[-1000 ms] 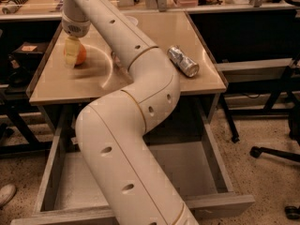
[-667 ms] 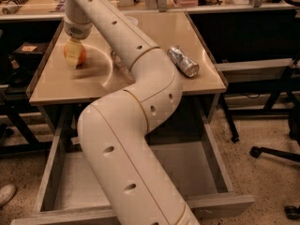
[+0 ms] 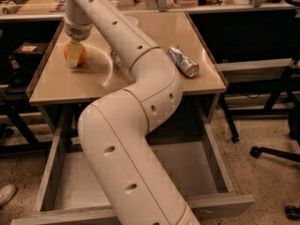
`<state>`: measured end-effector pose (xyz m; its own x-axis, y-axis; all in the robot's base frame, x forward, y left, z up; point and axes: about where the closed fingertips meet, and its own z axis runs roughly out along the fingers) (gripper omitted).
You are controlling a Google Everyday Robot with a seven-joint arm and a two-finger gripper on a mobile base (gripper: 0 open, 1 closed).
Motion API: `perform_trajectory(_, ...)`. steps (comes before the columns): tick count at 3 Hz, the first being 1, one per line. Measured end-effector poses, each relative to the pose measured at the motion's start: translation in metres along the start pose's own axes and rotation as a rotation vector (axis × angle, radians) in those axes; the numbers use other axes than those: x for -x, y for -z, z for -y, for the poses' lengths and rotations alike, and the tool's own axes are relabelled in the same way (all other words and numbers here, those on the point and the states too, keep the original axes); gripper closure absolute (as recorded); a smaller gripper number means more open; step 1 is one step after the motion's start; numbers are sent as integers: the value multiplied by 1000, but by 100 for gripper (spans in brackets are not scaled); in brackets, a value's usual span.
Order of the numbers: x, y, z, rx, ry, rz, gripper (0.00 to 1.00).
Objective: Place orange into top drawer
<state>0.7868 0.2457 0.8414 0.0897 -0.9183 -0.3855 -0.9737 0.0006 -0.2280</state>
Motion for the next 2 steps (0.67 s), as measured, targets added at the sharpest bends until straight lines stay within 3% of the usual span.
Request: perform_trajectory(2, 0, 0, 0, 0, 0, 0, 78)
